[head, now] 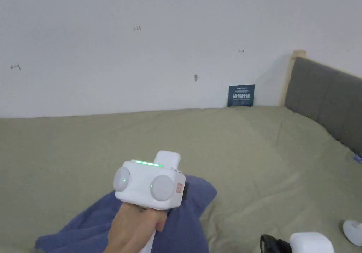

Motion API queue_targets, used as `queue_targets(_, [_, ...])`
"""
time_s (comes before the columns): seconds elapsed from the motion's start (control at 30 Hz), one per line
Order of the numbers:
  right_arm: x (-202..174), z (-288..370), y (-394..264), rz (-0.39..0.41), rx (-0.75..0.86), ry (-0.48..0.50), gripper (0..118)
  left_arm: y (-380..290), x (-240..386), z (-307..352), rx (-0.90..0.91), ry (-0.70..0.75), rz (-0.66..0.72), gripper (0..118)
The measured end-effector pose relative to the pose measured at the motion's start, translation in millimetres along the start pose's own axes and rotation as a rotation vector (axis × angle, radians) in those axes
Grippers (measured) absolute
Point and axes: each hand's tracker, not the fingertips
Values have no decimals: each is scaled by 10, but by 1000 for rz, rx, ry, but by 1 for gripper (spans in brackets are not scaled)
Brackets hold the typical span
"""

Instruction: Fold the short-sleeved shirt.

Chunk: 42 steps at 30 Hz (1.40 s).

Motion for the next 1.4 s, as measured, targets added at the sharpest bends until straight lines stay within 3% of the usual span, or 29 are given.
queue_targets(0.03, [31,-36,-22,-5,-13,-7,2,-81,25,-174,-28,4,-3,7])
queue_targets(0.07, [64,-82,-50,-9,-22,-8,2,-175,40,-339,-54,25,-10,16])
queue_targets(0.1, [89,-117,-75,-11,-29,-12,2,-260,38,-463,-78,52,-4,48])
queue_targets(0.13, [106,-146,-89,-13,-39,-17,2,-333,57,-526,-78,28,-6,104])
queue_targets(0.17, [124,-173,-101,-14,-45,-16,2,-403,16,-586,-94,8,15,118])
queue_targets(0.37, [74,-212,-93,-21,-47,-6,2,-655,-327,-189,11,78,116,113])
queue_targets(0.57, [-157,-16,63,10,32,23,2,-1021,-602,1364,256,201,194,111])
queue_targets(0.63, [-250,95,118,23,64,41,2,-1249,-664,1912,382,250,212,101])
queue_targets(0.73, [-362,253,175,23,107,65,2,-1546,-713,2614,505,398,208,95])
queue_targets(0.8, [-441,355,193,32,134,80,2,-1767,-760,3014,583,497,199,82])
queue_targets(0.83, [-481,398,194,42,151,83,2,-1853,-759,3133,586,535,181,61])
queue_targets(0.9, [-561,481,186,64,190,84,2,-2046,-753,3345,597,603,165,1])
queue_targets(1.4, [-773,625,194,71,230,105,2,-2295,-914,3598,587,627,242,0])
